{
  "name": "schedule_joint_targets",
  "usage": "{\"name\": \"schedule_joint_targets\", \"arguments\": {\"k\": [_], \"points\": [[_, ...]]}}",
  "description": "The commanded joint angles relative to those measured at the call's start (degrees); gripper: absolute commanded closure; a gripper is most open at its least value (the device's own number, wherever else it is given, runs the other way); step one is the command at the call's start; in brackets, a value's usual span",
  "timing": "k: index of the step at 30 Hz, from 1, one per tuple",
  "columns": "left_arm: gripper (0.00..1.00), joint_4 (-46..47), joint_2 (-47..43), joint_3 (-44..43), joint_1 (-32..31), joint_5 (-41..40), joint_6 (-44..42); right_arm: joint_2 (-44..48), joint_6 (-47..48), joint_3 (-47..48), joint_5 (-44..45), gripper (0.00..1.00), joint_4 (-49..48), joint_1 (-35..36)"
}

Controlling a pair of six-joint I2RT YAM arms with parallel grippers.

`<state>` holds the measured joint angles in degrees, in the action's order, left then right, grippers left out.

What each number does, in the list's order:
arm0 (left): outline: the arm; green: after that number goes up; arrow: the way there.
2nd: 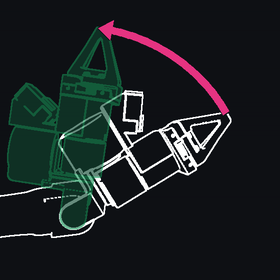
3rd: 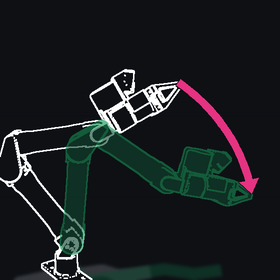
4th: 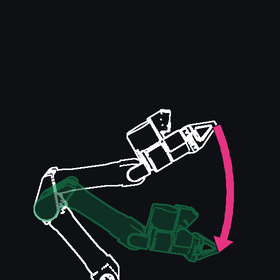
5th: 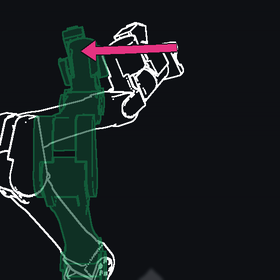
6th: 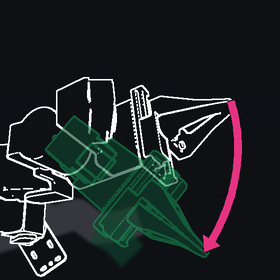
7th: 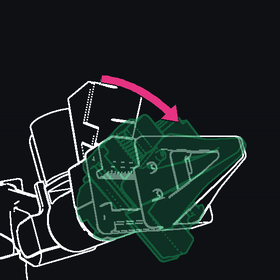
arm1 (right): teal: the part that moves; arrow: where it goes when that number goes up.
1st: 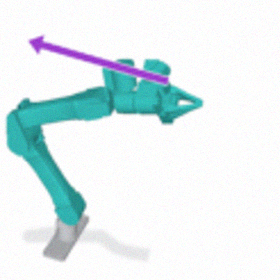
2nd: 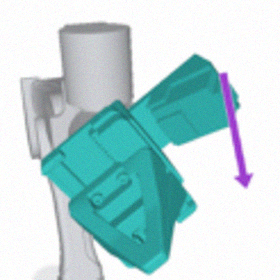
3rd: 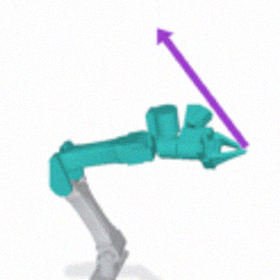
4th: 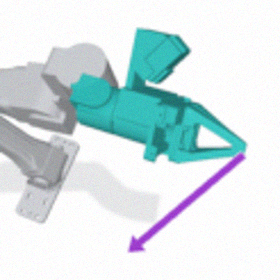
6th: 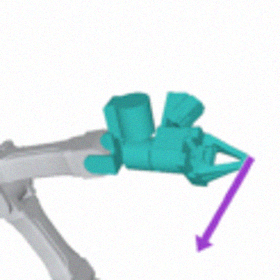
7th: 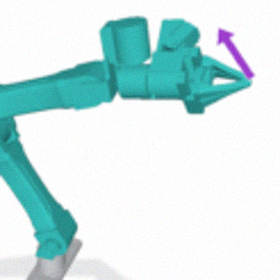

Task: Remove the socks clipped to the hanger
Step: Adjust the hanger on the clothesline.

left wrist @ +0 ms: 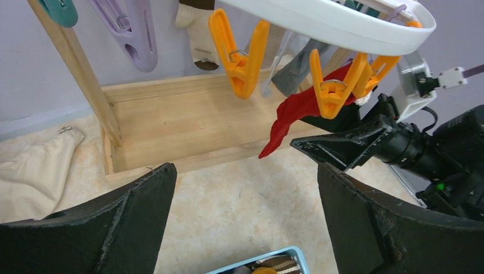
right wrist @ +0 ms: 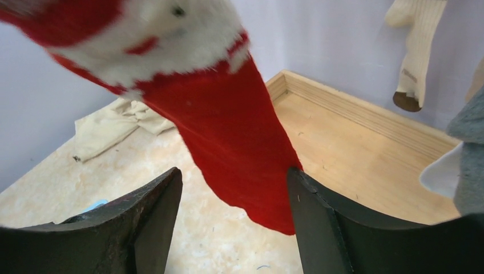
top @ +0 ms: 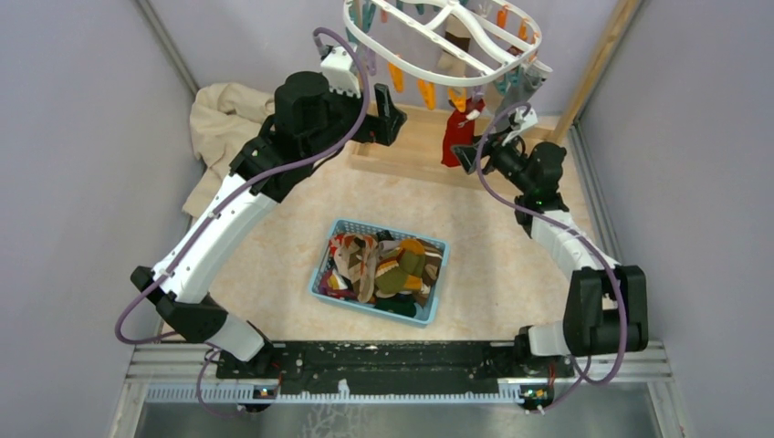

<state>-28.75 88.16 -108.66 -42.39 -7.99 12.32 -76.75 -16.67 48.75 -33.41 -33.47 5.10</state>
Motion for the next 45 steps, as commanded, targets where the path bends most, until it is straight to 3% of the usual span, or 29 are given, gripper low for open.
{"name": "schedule_joint_targets", "arguments": {"k": [1,10,29,33,42,45], "points": [[0.01,-0.1,-1.4,0.0,-0.2,-0.7,-1.0,-3.6,1.4,0.6,-2.4,0.32,-7.0,0.4],[0.01,-0.5,-1.2,-0.2,-0.2,-1.9,-2.4,-9.9,1.1,2.9,-4.9,0.31,-13.0,0.3],[0.01,-1.6,0.1,-1.4,0.0,-3.0,-4.2,-15.0,7.0,8.4,-2.6,0.27,-12.1,-0.6],[0.01,-1.6,0.1,-1.4,0.0,-3.0,-4.2,-15.0,7.3,8.6,-1.6,0.39,-11.6,-0.6],[0.01,-1.7,0.3,-1.4,0.0,-2.6,-3.8,-12.3,3.9,6.0,-0.3,0.97,-14.3,-0.4],[0.01,-1.7,0.5,-1.5,0.0,-2.0,-3.5,-10.0,3.8,4.4,1.0,1.0,-13.8,0.4]]}}
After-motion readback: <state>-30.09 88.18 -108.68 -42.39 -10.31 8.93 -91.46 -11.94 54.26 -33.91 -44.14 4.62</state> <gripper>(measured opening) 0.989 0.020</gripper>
